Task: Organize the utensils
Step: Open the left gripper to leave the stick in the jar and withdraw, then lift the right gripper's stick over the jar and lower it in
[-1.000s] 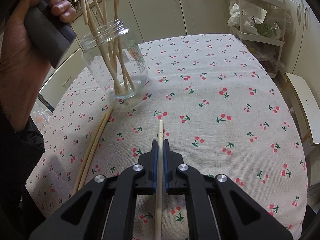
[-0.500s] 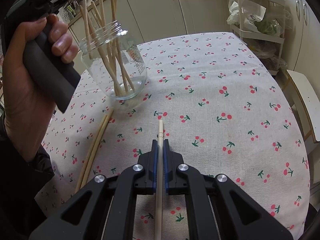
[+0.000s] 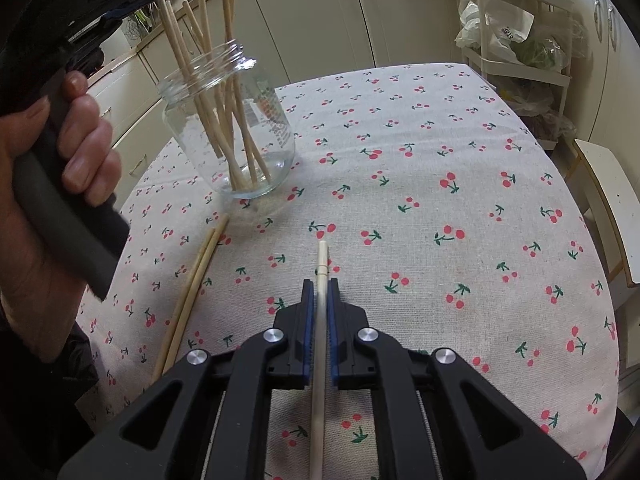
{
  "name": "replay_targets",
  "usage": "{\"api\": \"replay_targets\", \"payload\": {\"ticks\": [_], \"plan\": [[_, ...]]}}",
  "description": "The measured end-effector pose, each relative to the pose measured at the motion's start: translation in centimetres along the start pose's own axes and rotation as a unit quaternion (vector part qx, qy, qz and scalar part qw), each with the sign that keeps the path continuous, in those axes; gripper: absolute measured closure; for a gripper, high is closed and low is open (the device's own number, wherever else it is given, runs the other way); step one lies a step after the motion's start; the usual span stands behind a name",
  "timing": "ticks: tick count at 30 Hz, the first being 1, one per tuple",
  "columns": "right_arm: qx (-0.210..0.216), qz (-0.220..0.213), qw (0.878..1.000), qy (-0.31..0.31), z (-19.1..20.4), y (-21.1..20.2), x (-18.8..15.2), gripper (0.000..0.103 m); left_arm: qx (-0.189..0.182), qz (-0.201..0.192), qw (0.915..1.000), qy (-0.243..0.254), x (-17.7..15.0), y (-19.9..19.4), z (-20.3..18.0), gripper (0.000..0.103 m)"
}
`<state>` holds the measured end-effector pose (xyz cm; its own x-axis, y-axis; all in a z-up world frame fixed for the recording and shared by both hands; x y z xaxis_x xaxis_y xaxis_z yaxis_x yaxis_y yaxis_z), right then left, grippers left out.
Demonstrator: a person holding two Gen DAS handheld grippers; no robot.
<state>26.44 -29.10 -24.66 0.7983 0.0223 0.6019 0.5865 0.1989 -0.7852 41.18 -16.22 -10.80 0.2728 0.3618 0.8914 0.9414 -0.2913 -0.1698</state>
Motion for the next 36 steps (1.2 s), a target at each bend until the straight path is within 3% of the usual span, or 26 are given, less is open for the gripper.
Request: {"api": "replay_targets", "payload": {"ticks": [5,7,20,24,25,36], "plan": [[-0.003,0.013,1.0,-0.022,1.0,0.2,0.4,0.08,-0.006,0.022,0.9996,0.015,-0.4,-1.9,0.2,0.096],[-0.014,0.017,0.999,-0.036,1.5,0.3,0.6,0.077,-0.008,0.03,0.9994,0.017,-0.5,-2.9,0.4,0.089],[-0.08,0.05,0.989,-0.115,2.1,1.1,1.1,0.078,0.03,0.076,0.9944,0.067,-1.9,-6.8,0.7,0.05],[-0.082,0.045,0.987,-0.13,2.6,1.1,1.0,0.092,0.045,0.11,0.9902,0.073,-2.7,-7.3,1.1,0.045],[-0.081,0.044,0.988,-0.126,2.6,1.1,1.0,0.097,0.05,0.116,0.9894,0.072,-2.7,-7.4,1.3,0.044],[-0.017,0.002,1.0,0.009,0.5,-1.0,1.9,0.097,0.072,0.144,0.9841,0.074,-2.6,-8.4,2.7,0.035]]}}
Point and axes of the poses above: each gripper's, at about its wrist camera, not at the fingertips, and y roughly the way its jaws point, z to its left, x to its top, the point moved 4 cm from there along y, roughly the way its jaws point, and after that the axes turned 12 degrees about -y, right-handed, at the moved point
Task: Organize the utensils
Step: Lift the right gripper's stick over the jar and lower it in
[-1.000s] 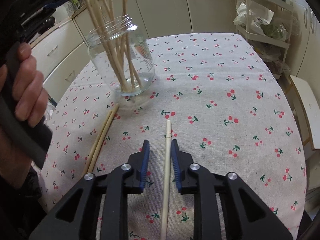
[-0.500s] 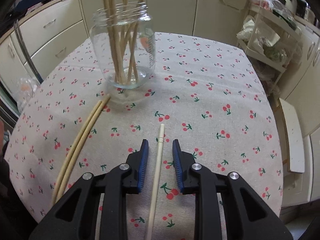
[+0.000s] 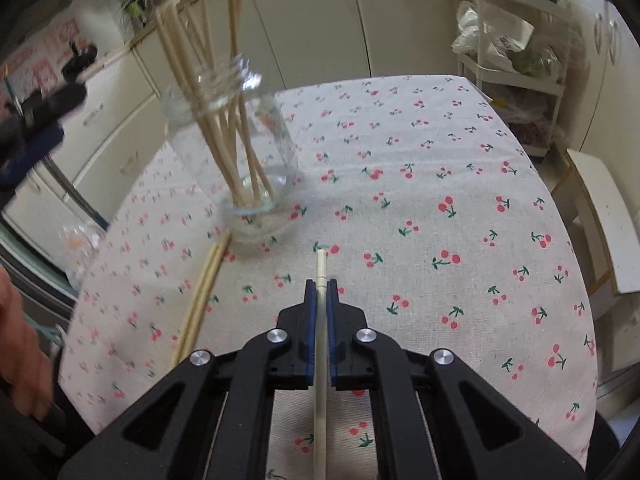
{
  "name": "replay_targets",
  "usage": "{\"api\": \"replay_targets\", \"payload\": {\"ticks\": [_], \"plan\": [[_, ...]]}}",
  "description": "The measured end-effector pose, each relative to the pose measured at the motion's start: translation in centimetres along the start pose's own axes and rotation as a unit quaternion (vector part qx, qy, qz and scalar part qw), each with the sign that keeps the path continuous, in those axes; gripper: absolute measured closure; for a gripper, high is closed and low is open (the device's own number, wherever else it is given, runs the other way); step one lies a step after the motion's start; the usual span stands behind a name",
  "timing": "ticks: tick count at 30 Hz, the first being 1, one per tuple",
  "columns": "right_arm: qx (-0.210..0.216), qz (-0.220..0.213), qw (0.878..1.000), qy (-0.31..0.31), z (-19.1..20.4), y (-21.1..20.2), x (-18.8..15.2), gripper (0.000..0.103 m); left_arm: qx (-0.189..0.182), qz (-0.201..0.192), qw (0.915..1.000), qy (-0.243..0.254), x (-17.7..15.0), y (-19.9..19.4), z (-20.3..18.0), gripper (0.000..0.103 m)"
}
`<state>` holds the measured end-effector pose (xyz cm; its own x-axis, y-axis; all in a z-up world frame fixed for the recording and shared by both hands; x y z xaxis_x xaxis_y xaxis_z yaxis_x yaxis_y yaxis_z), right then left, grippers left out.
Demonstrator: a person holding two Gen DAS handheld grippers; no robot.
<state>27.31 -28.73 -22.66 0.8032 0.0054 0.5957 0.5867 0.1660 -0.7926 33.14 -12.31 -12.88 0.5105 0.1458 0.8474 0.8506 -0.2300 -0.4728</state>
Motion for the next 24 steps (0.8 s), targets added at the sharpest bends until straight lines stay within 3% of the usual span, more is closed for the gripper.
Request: {"api": "replay_targets", "payload": {"ticks": [7,10,16,24], "plan": [[0.06,-0.085,0.992,0.078,-0.7,-3.9,3.7,0.097,0.003,0.014,0.9999,-0.006,-0.2,0.3,0.5,0.031],[0.081,-0.147,0.981,0.094,-0.4,-6.2,6.0,0.097,0.006,0.02,0.9997,-0.008,-0.6,0.5,0.8,0.03],[0.103,-0.303,0.942,0.1,0.9,-10.3,12.1,0.097,0.016,0.038,0.9987,-0.031,-1.8,1.1,2.6,0.029],[0.037,-0.405,0.911,0.066,2.7,-8.7,18.4,0.097,0.028,0.051,0.9962,-0.065,-2.3,1.7,5.2,0.029]]}}
Point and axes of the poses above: each gripper's, at about its wrist camera, not at the fingertips, and y roughly the way its jaws point, z to its left, x to its top, the point moved 4 cm from there along y, roughly the way its jaws point, and after that the axes turned 12 degrees about -y, right-handed, at the moved point
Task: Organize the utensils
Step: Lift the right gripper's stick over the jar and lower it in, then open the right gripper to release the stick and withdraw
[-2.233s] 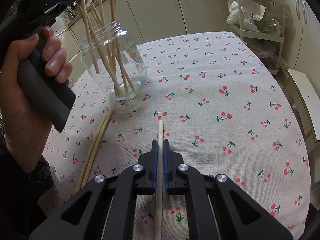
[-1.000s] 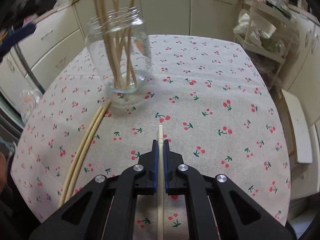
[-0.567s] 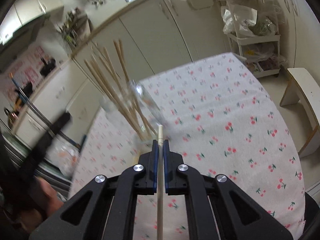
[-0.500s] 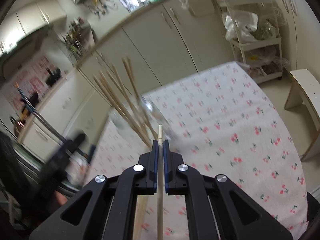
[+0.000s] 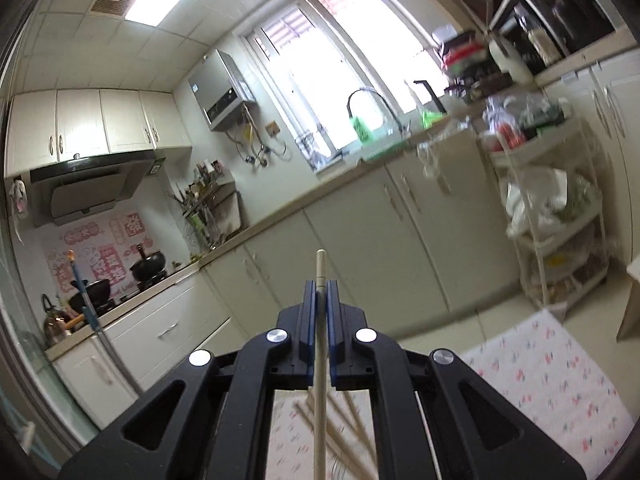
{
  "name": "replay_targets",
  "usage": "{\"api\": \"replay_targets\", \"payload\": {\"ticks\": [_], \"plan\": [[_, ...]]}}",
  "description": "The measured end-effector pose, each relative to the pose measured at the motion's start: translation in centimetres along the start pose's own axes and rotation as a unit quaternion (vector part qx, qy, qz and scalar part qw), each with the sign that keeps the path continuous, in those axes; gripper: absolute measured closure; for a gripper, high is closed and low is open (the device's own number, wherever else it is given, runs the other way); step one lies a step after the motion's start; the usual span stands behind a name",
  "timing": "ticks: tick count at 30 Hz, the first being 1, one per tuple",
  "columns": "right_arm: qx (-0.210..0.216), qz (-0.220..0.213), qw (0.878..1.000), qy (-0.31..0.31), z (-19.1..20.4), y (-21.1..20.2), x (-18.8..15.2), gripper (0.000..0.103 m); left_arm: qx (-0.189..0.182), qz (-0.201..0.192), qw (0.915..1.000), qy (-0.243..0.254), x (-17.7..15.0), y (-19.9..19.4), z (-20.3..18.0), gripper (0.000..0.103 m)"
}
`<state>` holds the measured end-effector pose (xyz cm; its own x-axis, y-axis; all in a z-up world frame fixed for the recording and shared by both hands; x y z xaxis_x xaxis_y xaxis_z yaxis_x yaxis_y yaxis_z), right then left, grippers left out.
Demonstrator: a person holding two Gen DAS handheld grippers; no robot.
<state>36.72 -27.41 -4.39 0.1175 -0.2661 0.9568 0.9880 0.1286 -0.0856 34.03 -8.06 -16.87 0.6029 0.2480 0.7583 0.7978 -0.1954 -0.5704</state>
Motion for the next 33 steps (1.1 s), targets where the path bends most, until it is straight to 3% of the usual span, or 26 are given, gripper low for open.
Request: {"api": "replay_targets", "payload": {"ticks": [5,9,18,33], "plan": [[-0.039,-0.026,0.998,-0.043,0.7,2.9,-1.1,0.097,0.001,0.013,0.9997,-0.019,0.0,0.8,1.3,0.028],[-0.055,-0.014,0.996,-0.075,0.8,4.5,-2.6,0.097,-0.001,0.018,0.9996,-0.022,0.1,1.0,1.5,0.028],[-0.06,-0.02,0.99,-0.127,1.5,3.1,-3.6,0.097,-0.008,0.016,0.9996,-0.023,0.6,1.1,1.0,0.028],[-0.057,-0.031,0.985,-0.16,1.3,2.9,-3.4,0.097,-0.007,0.021,0.9994,-0.026,0.6,1.2,1.0,0.028]]}}
Point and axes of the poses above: each gripper's, at about its wrist camera, not at the fingertips, and y roughly the way its jaws point, z to its left, x to its top, the point moved 4 cm from there along y, roughly the way its jaws point, and after that the axes turned 12 degrees about -y, right-handed, at the moved point
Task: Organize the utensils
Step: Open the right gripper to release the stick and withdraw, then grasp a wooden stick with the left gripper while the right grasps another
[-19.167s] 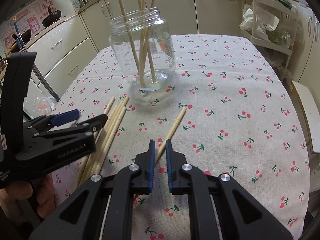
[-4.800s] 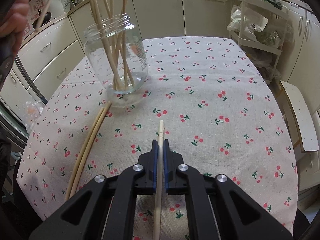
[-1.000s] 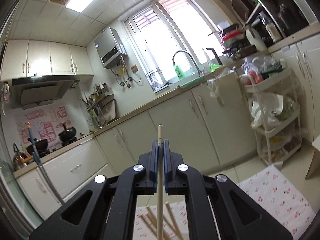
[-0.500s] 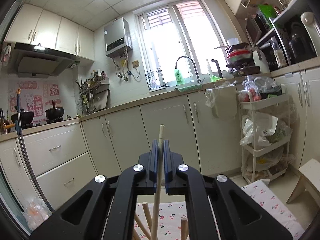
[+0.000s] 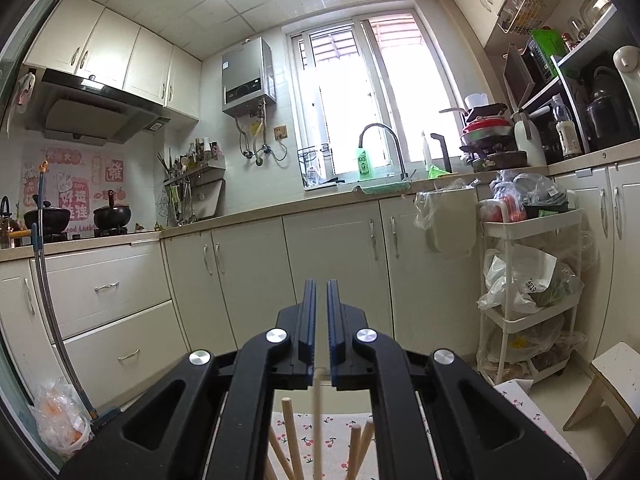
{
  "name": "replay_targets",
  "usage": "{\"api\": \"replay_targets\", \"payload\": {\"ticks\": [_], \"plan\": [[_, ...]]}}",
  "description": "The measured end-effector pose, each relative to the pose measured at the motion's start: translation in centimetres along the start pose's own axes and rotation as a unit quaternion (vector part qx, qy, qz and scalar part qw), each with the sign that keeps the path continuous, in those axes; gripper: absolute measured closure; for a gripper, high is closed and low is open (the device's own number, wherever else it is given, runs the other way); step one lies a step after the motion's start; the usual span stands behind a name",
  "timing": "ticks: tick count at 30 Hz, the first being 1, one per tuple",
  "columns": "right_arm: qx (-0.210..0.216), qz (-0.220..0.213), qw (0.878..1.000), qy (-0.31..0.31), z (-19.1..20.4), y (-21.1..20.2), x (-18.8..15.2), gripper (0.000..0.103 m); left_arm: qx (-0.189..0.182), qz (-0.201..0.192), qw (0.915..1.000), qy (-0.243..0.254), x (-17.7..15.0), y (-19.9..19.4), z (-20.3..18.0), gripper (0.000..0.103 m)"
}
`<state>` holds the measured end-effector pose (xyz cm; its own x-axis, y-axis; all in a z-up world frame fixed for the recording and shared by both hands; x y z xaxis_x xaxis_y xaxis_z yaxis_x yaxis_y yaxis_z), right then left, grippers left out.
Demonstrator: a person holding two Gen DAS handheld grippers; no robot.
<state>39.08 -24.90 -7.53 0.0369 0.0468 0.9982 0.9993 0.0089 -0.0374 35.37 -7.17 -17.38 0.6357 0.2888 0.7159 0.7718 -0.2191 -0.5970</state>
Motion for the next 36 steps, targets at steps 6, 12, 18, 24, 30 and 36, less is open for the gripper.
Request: {"api": "replay_targets", "payload": {"ticks": [6,12,18,24,30,36], "plan": [[0.006,0.018,1.0,-0.001,-1.2,-3.6,0.7,0.093,-0.001,0.003,1.0,0.006,0.0,-0.3,-0.1,0.028],[0.05,0.198,0.978,0.033,-1.6,-8.5,-4.8,0.07,0.013,0.014,0.9998,0.007,-0.7,-1.1,0.8,0.028],[0.103,0.361,0.926,0.029,2.1,-11.2,-13.5,0.07,0.035,0.03,0.9989,0.012,-1.4,-1.8,1.7,0.028],[0.105,0.419,0.902,-0.017,5.2,-10.0,-16.8,0.07,0.036,0.031,0.9988,0.009,-1.4,-3.4,2.2,0.027],[0.107,0.44,0.889,-0.074,5.3,-11.1,-16.9,0.079,0.031,0.062,0.997,0.036,-2.7,-3.1,1.4,0.026],[0.116,0.447,0.885,-0.062,1.4,-14.0,-17.4,0.09,0.017,0.108,0.9901,0.088,-5.8,-0.1,-1.9,0.026]]}}
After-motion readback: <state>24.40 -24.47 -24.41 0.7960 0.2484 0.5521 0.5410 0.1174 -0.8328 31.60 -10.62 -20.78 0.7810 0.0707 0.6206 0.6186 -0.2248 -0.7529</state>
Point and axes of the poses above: each gripper's, at about its wrist camera, not at the fingertips, and y roughly the way its jaws point, z to its left, x to its top, the point moved 4 cm from there along y, roughly the way its jaws point, and after that the axes turned 12 degrees about -y, right-handed, at the moved point
